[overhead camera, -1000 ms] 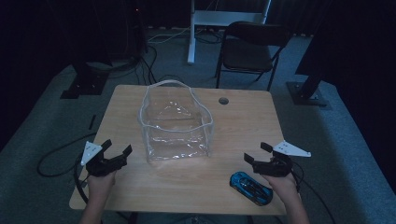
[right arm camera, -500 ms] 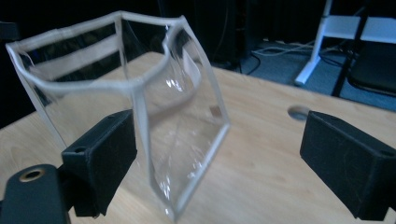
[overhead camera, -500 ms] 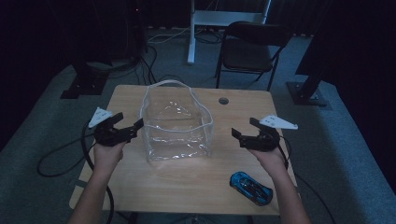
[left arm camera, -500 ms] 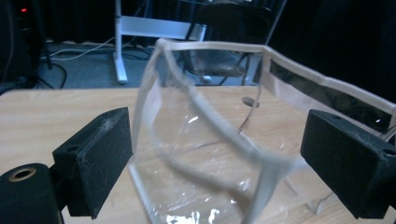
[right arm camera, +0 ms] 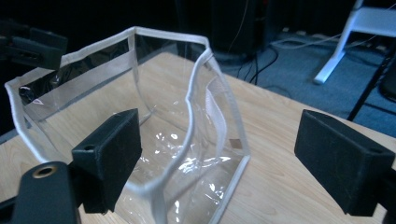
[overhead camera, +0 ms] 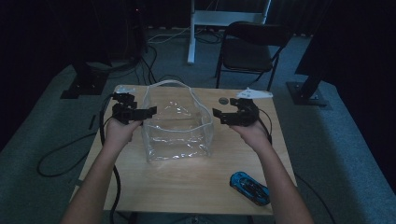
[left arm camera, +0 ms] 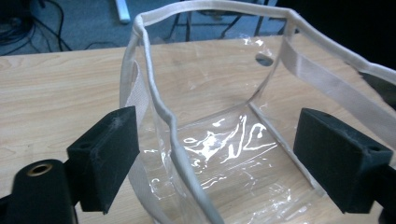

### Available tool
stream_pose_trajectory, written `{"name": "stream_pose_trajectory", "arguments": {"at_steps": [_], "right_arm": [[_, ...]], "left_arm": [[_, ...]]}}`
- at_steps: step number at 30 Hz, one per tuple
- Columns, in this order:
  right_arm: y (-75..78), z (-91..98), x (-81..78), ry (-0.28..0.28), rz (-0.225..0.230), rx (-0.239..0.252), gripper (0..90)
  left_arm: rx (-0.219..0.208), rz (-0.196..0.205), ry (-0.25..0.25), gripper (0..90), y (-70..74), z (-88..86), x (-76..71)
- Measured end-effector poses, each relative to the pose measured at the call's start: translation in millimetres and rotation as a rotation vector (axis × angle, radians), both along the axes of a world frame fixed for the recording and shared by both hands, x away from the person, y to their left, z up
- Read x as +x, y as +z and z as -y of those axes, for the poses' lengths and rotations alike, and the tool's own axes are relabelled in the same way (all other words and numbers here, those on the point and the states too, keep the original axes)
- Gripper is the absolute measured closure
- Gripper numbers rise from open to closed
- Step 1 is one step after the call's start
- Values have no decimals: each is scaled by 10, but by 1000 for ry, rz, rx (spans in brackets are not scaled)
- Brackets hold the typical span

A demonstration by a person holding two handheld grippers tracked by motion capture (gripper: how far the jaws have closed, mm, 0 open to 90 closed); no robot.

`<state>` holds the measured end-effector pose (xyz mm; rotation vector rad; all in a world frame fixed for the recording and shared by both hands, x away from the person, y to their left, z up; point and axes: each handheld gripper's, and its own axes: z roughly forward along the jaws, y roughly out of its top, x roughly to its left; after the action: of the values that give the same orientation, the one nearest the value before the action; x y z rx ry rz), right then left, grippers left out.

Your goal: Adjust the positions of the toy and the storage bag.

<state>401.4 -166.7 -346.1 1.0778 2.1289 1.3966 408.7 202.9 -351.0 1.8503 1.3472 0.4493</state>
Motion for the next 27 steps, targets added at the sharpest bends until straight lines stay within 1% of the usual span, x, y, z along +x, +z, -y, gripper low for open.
{"name": "stream_pose_trajectory", "arguments": {"at_steps": [1, 2, 3, 4, 5, 6, 7, 8, 9, 10, 11, 12, 13, 15, 16, 17, 18, 19, 20, 21, 22, 23, 24, 27], "right_arm": [[6, -43, 34, 7, -2, -12, 152], [11, -89, 70, 13, -14, -28, 152], [11, -135, 103, 11, -24, -42, 160], [6, -178, 141, 13, -34, -54, 173], [-1, -209, 165, 16, -40, -63, 174], [-15, -261, 206, 20, -50, -79, 182], [-25, -292, 228, 24, -59, -88, 201], [-47, -347, 266, 25, -72, -106, 204], [-67, -389, 302, 24, -83, -126, 234], [-86, -433, 329, 27, -98, -136, 268], [-105, -476, 360, 31, -112, -151, 287], [-119, -510, 377, 33, -122, -160, 342], [-146, -563, 409, 40, -142, -184, 372], [-189, -636, 441, 46, -163, -223, 466], [-186, -644, 452, 41, -170, -208, 553], [-177, -651, 447, 16, -158, -212, 642], [-176, -659, 446, 2, -160, -229, 709], [-183, -658, 451, -11, -166, -248, 791], [-189, -649, 446, -28, -164, -256, 845], [-189, -627, 442, -41, -161, -251, 863], [-186, -605, 439, -59, -169, -246, 870], [-187, -574, 444, -69, -178, -241, 871], [-187, -542, 444, -72, -180, -228, 872], [-179, -443, 425, -80, -182, -201, 872]], "left_arm": [[7, -17, 3, 155, -2, 10, 28], [18, -31, 4, 155, -5, 27, 50], [33, -37, 2, 177, -6, 44, 61], [42, -44, 5, 247, -9, 58, 71], [45, -60, 4, 267, -14, 76, 87], [40, -70, 2, 268, -18, 88, 94], [47, -83, -5, 271, -22, 107, 104], [57, -88, 0, 308, -27, 125, 113], [66, -97, 0, 338, -32, 135, 125], [68, -106, 1, 340, -37, 146, 135], [79, -112, -1, 376, -39, 153, 144], [88, -118, 5, 414, -41, 170, 152], [92, -122, 6, 421, -41, 180, 156], [101, -128, 2, 491, -42, 190, 162], [114, -132, 6, 543, -46, 195, 163], [115, -136, 11, 589, -48, 194, 163], [118, -130, 21, 630, -45, 194, 157], [135, -122, 32, 704, -37, 204, 146], [149, -108, 39, 760, -29, 211, 132], [164, -107, 49, 814, -23, 220, 122], [181, -101, 55, 830, -18, 223, 112], [188, -97, 61, 836, -15, 219, 105], [187, -95, 65, 841, -10, 203, 99], [162, -81, 69, 845, 1, 157, 83]]}}
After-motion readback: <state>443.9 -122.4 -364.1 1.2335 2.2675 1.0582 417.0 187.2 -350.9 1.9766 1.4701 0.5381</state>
